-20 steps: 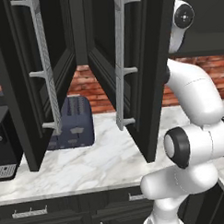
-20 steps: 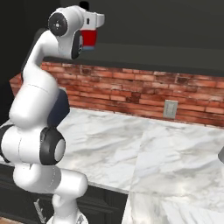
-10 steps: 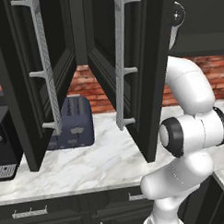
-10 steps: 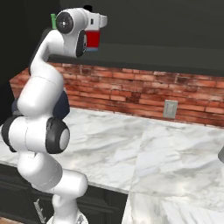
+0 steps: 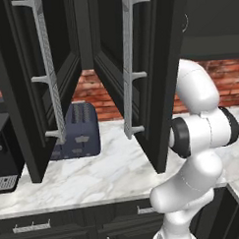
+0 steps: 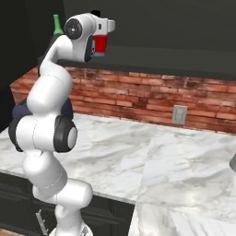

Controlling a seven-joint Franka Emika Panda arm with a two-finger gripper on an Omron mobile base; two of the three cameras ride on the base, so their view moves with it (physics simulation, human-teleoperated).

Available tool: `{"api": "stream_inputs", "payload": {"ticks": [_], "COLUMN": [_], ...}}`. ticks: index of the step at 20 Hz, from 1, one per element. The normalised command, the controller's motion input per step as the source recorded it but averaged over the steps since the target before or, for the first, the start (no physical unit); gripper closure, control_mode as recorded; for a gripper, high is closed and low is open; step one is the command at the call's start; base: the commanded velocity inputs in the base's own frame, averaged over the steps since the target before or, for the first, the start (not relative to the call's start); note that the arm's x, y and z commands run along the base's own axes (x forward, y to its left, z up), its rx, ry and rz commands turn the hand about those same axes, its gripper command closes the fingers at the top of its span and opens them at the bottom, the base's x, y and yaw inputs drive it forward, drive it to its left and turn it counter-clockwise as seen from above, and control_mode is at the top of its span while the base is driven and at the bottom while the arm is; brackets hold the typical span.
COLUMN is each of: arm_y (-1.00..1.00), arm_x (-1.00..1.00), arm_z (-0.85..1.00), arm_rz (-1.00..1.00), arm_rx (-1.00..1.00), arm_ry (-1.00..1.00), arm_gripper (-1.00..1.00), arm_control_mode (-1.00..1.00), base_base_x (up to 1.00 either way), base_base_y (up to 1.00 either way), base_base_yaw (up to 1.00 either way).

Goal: Sort all alcoholic drinks to one cabinet, and non-alcoholic drinks to the other.

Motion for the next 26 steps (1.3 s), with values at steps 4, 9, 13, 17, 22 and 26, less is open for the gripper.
{"api": "stream_inputs", "payload": {"ticks": [4, 9, 13, 17, 22, 26], "arm_y": [0.03, 0.01, 0.03, 0.00, 0.00, 0.00], "arm_x": [0.51, 0.25, -0.02, -0.06, 0.00, -0.13], "arm_z": [-0.19, -0.39, -0.37, -0.13, 0.00, 0.08], "arm_rz": [0.00, 0.00, 0.00, 0.00, 0.00, 0.00], "arm_rx": [0.00, -0.01, -0.04, 0.00, 0.00, 0.00], "arm_ry": [0.02, 0.08, 0.05, 0.00, 0.00, 0.00], "arm_gripper": [1.00, -1.00, -1.00, -1.00, -1.00, -1.00], "arm_control_mode": [-1.00, -1.00, -1.00, -1.00, -1.00, -1.00], "base_base_x": [0.00, 0.00, 0.00, 0.00, 0.00, 0.00], "base_base_y": [0.00, 0.00, 0.00, 0.00, 0.00, 0.00], "base_base_yaw": [0.00, 0.00, 0.00, 0.00, 0.00, 0.00]}}
